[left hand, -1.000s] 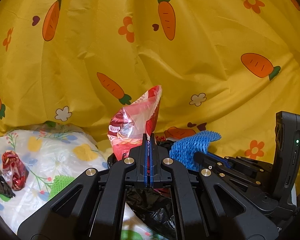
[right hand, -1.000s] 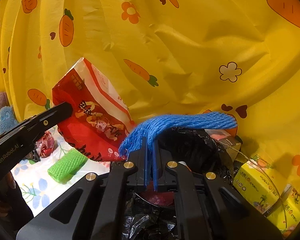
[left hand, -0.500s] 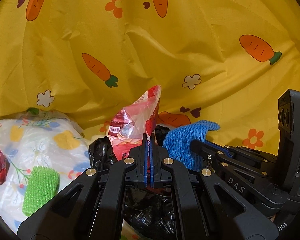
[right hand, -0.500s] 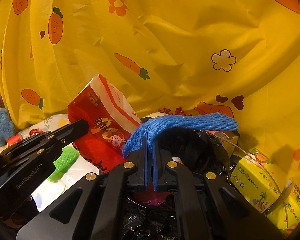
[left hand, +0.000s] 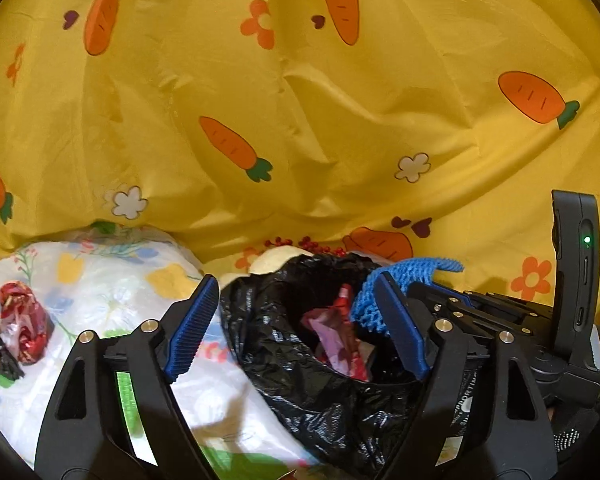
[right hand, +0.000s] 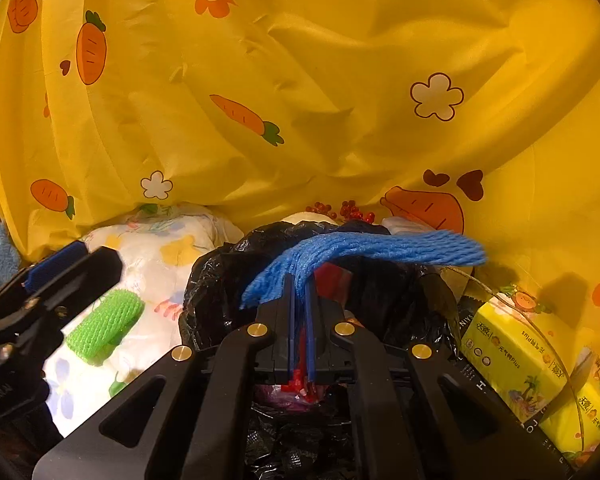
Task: Collect trash
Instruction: 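Open the left tool to drop the red snack bag while the right tool drops the net, then move both open tools back over the remaining items on the table, then grasp the green foam mesh sleeve with the right tool while the left tool approaches the black bag, then grasp the black plastic bag with the left tool while the right tool holds the green sleeve, then lift the black plastic bag with the left tool while the right tool holds the green sleeve, then carry the black plastic bag and green mesh sleeve over the black trash bag, then open the left tool to drop the black bag while the right tool drops the sleeve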
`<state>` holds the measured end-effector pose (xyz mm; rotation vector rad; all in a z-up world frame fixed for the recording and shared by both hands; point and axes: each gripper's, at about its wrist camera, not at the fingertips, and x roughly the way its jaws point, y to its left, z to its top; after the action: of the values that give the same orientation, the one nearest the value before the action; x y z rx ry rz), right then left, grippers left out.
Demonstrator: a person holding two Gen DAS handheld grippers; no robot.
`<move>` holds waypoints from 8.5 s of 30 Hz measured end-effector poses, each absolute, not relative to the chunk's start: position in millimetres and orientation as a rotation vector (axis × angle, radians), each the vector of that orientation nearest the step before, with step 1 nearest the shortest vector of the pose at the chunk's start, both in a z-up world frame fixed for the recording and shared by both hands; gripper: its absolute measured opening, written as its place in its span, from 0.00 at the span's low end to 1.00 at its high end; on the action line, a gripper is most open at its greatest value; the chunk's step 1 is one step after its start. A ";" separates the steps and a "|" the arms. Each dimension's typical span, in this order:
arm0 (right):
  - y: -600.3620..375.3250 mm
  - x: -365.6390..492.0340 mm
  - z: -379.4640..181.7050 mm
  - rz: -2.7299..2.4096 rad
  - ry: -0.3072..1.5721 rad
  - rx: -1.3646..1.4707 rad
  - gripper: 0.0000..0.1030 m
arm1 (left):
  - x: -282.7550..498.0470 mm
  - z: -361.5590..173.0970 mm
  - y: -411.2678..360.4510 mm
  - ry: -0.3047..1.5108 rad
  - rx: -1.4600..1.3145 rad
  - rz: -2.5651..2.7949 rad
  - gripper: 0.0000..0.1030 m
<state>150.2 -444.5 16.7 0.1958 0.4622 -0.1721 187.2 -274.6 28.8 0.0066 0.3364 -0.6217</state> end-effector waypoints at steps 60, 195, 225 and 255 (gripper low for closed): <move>-212.0 212.8 -6.4 0.067 0.585 0.053 0.85 | 139.3 37.4 59.0 0.280 -0.120 0.179 0.94; -233.9 177.7 17.4 0.188 0.560 0.093 0.17 | 303.7 -3.1 2.9 0.625 0.036 -0.136 0.03; -393.5 106.5 45.1 -0.124 0.462 0.200 0.17 | 191.8 76.5 -224.4 0.393 0.066 -0.592 0.03; -457.6 135.1 14.6 -0.205 0.529 0.263 0.28 | 238.5 24.2 -322.8 0.515 -0.067 -0.782 0.60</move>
<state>135.1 -457.6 14.6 0.2634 0.5287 -0.2050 238.5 -322.8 24.2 -0.0675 0.5151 -0.7815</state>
